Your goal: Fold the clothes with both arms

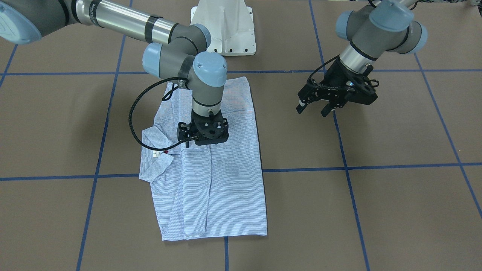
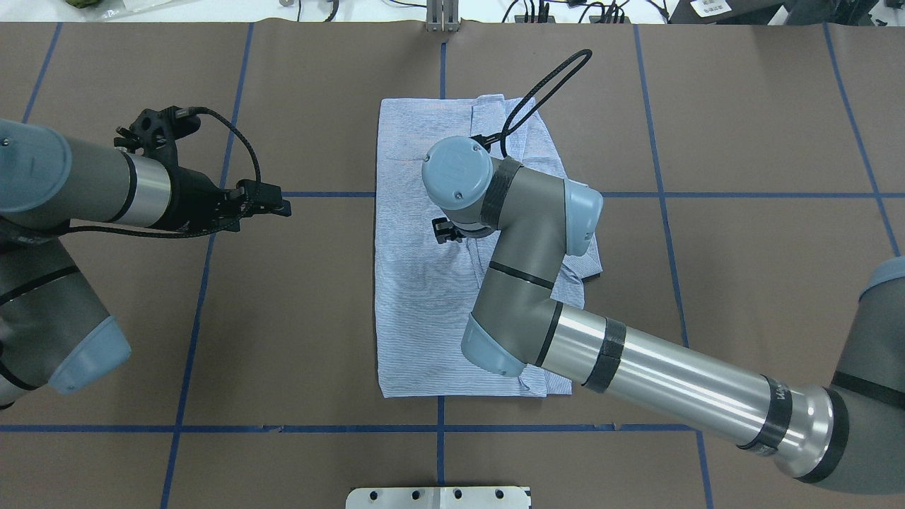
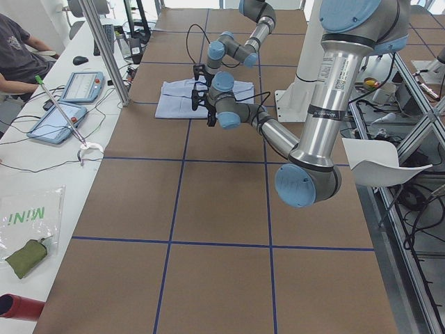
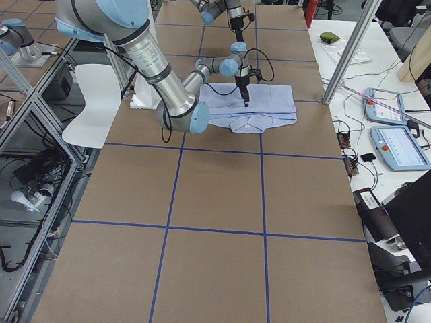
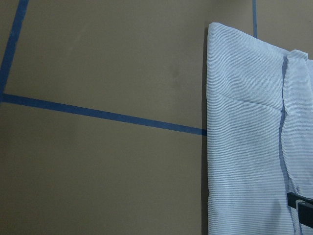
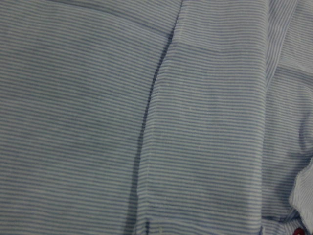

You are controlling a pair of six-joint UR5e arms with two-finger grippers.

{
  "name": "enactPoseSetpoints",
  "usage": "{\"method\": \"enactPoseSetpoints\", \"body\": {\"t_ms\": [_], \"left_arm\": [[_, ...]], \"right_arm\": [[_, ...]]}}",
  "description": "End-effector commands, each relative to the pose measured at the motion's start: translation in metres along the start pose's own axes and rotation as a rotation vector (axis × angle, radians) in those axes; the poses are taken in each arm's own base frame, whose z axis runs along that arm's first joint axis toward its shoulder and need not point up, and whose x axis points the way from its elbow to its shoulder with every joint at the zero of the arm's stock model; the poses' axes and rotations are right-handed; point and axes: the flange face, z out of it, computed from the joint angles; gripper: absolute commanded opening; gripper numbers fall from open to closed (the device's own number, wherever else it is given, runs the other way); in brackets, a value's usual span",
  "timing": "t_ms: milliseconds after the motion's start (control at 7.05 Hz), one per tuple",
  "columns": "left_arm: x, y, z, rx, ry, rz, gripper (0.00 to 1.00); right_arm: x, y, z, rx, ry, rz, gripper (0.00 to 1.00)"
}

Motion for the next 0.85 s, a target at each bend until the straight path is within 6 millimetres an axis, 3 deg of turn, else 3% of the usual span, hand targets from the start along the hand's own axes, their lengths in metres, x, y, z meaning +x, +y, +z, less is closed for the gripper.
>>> {"method": "enactPoseSetpoints", "body": {"t_ms": [0, 709], "left_arm": [[-0.0015, 0.0001, 0.0022, -0.002, -0.003, -0.001, 1.0], [0.0069, 0.0057, 0.0052, -0.013, 0.007, -0.013, 1.0]], "right_arm": [[-0.0049, 0.0065, 0.0091, -0.003, 0.02, -0.026, 1.0], [0.0034, 0.0062, 0.0137, -0.014, 0.038, -0.031, 1.0]]}}
